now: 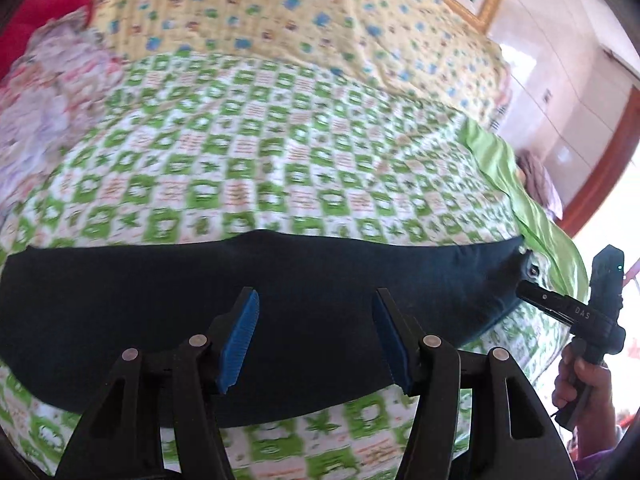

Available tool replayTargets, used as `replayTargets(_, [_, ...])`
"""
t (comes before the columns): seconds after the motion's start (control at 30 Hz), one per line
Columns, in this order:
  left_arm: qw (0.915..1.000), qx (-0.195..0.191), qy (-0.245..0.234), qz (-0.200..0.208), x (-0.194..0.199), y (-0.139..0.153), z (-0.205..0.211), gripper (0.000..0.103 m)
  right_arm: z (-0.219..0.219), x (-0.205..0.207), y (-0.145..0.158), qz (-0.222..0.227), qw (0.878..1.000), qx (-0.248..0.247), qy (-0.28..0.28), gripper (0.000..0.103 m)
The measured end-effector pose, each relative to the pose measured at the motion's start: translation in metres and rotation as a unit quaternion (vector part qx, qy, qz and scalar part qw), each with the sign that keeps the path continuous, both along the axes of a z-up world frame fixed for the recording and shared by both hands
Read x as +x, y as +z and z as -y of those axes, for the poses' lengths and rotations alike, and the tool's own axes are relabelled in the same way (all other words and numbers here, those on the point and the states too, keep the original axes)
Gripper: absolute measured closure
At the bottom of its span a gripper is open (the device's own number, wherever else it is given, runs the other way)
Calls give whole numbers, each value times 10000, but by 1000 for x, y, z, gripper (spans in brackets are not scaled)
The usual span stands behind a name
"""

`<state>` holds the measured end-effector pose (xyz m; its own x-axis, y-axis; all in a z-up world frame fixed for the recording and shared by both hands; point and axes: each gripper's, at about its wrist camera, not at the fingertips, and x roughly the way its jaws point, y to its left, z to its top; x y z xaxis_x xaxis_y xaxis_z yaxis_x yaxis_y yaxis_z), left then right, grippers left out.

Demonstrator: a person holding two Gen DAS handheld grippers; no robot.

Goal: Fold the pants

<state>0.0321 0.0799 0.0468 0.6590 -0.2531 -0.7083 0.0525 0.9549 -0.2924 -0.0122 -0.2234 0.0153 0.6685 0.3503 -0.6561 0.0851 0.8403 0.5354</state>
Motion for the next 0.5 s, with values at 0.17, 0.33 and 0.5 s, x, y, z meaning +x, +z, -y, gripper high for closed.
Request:
replayTargets(0.17, [9984,5,-568,-29,20,4,37,42,28,-20,-5,-68,9987,27,-510,60])
replayTargets(0.33, [9949,136,-1001,-2,37,12,67,39,56,-38,-10,-136,9940,175,-1072,59])
replayTargets(0.5, [9894,282,-1422,23,59,17,97,36,81,-45,-22,-286,9861,501,-1560,51])
